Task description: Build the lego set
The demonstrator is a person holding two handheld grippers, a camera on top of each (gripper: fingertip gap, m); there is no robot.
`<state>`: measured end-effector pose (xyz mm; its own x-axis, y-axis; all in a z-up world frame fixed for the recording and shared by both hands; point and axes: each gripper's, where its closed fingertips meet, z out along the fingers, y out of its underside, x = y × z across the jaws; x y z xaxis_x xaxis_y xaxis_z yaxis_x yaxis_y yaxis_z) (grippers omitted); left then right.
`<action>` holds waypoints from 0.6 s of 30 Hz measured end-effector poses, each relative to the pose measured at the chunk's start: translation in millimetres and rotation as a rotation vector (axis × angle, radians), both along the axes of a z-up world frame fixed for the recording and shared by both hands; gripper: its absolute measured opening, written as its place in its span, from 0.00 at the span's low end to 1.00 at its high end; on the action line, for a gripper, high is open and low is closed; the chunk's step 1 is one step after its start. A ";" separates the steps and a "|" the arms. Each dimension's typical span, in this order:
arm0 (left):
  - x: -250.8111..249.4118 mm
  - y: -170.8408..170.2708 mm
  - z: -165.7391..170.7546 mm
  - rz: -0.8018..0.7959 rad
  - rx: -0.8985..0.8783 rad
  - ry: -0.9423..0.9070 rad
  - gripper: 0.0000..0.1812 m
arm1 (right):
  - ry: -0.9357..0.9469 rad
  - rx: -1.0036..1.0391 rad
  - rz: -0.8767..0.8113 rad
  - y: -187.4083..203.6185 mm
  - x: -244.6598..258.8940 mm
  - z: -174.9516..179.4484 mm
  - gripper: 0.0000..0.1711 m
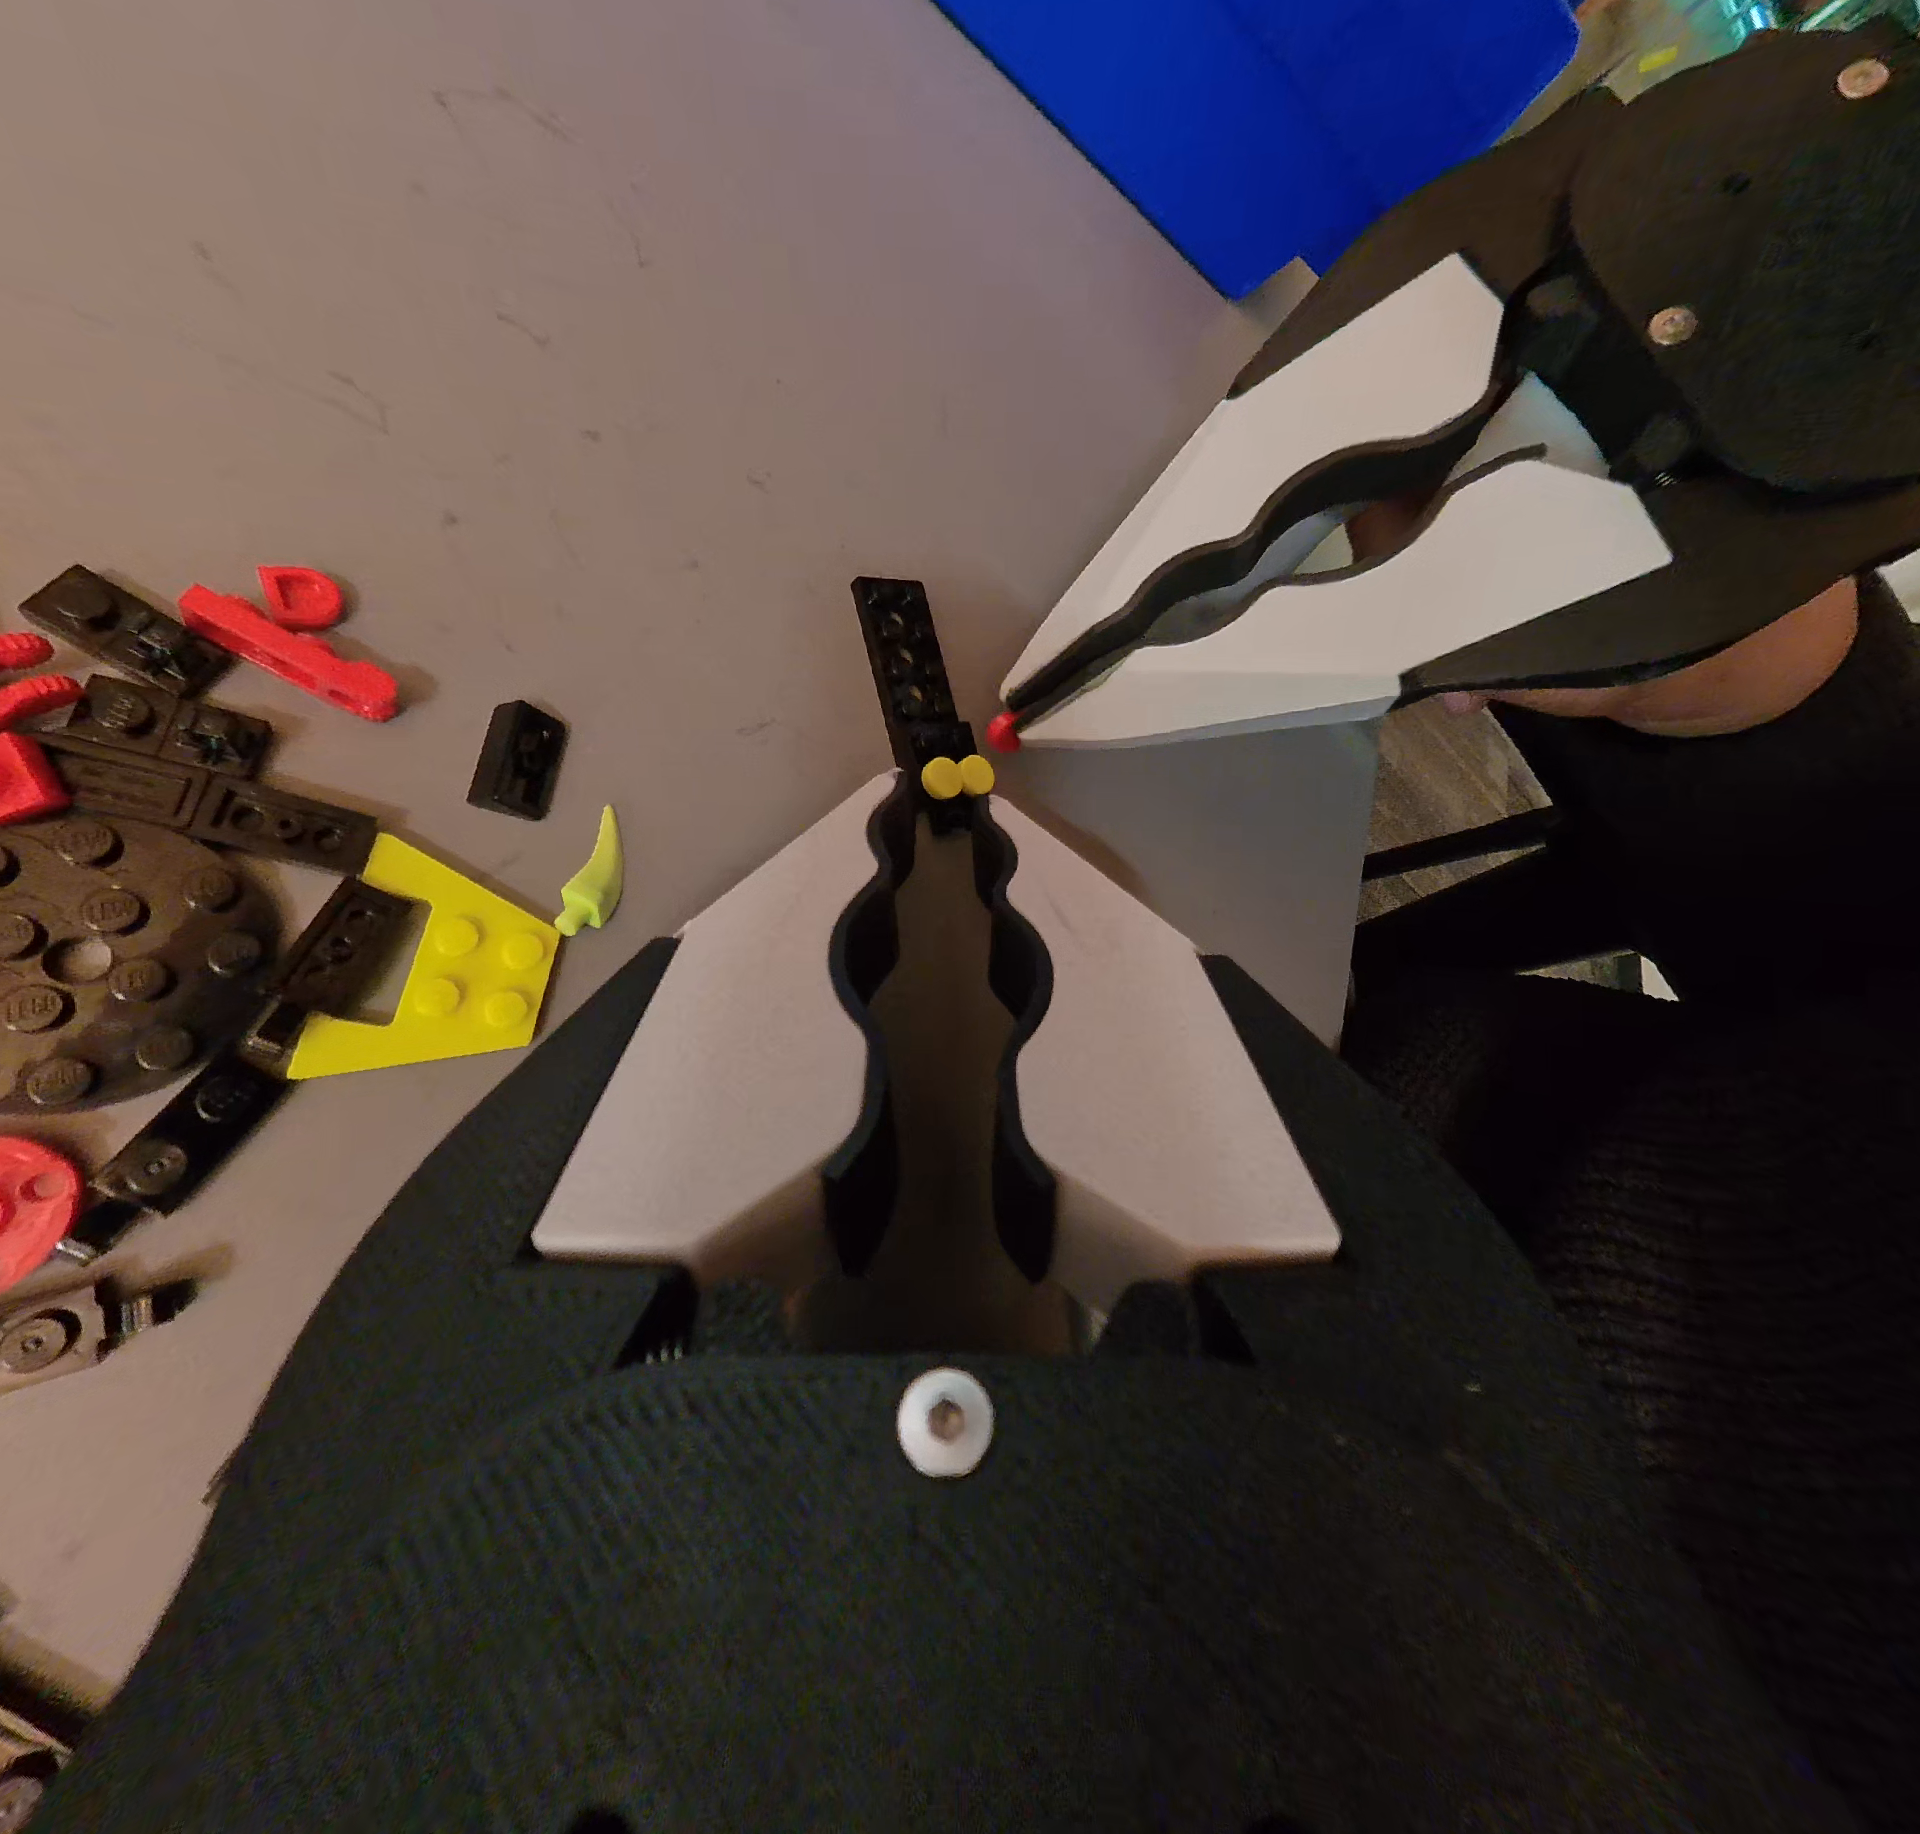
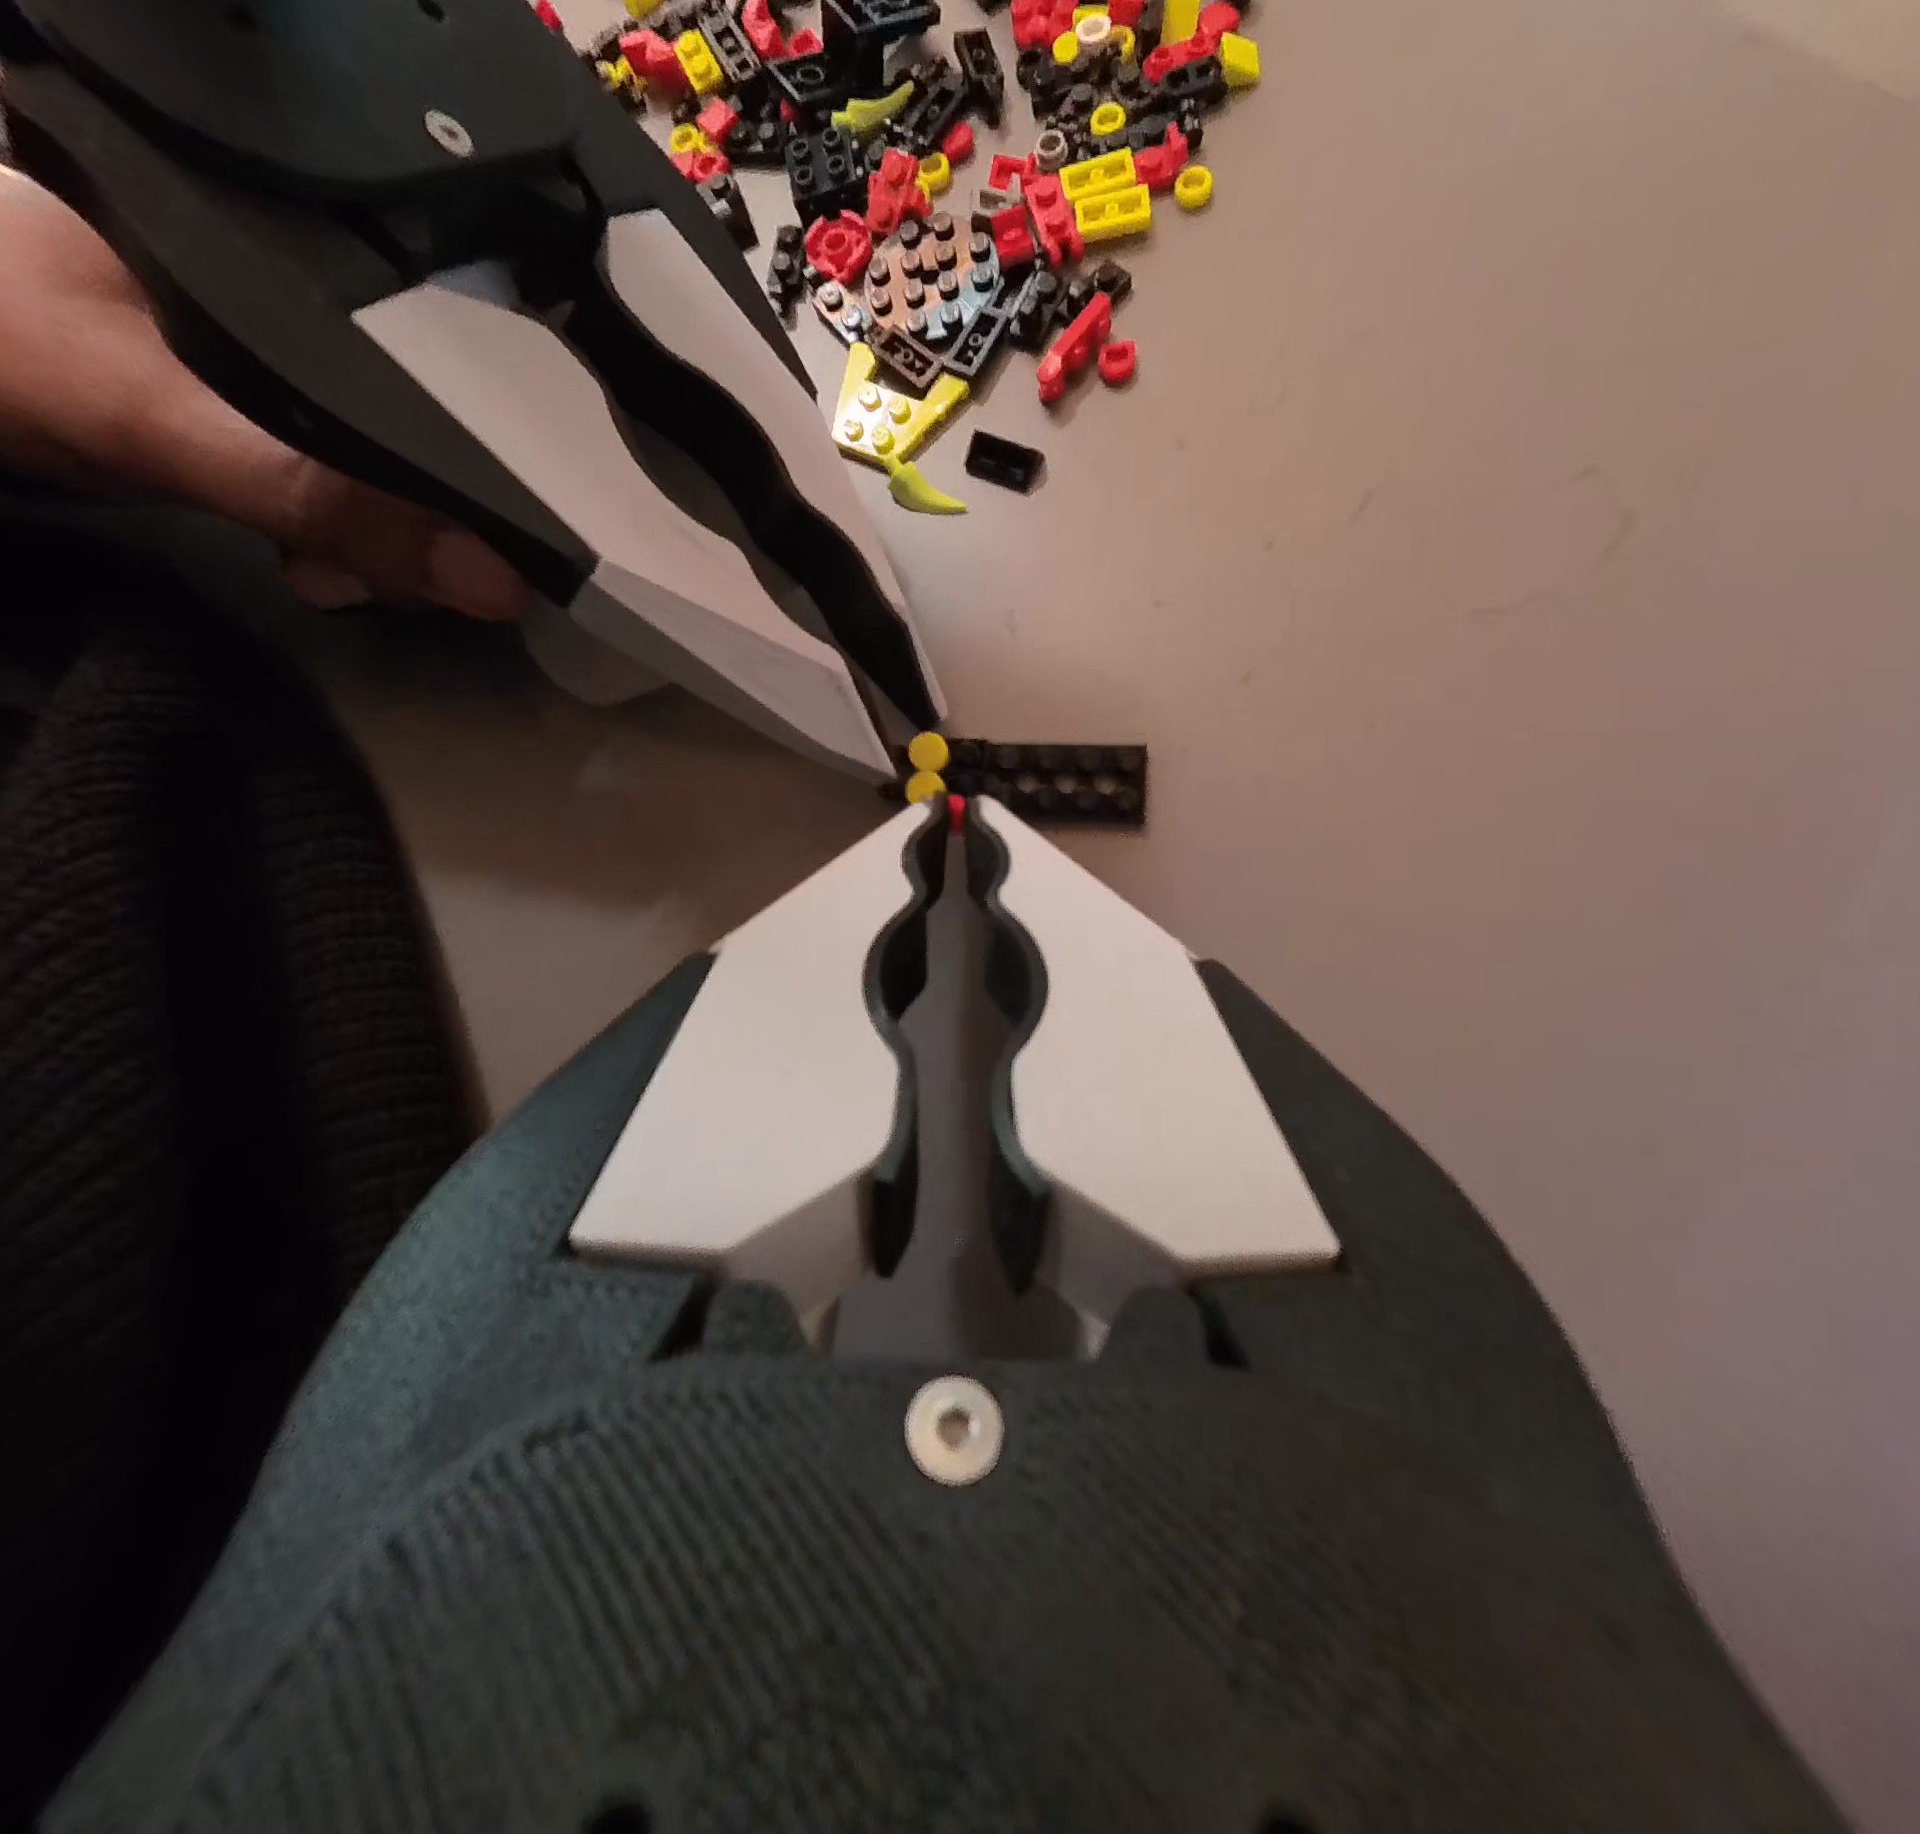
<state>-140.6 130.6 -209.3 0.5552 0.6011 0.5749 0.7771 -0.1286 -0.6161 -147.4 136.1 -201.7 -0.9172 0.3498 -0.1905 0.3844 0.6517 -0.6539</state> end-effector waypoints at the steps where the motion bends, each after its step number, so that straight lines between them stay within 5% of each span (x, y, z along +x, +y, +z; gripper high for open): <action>1: 0.0 0.1 0.0 0.000 0.001 -0.001 0.05 | -0.018 -0.018 -0.003 -2.6 0.7 1.0 0.01; 18: 0.1 0.1 0.0 0.000 0.002 -0.001 0.05 | -0.081 -0.038 -0.092 13.0 -13.5 -1.4 0.00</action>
<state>-140.5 130.7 -209.3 0.5544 0.6000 0.5767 0.7779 -0.1274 -0.6153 -161.0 149.1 -203.0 -0.8625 0.4231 -0.2776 0.4943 0.5867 -0.6414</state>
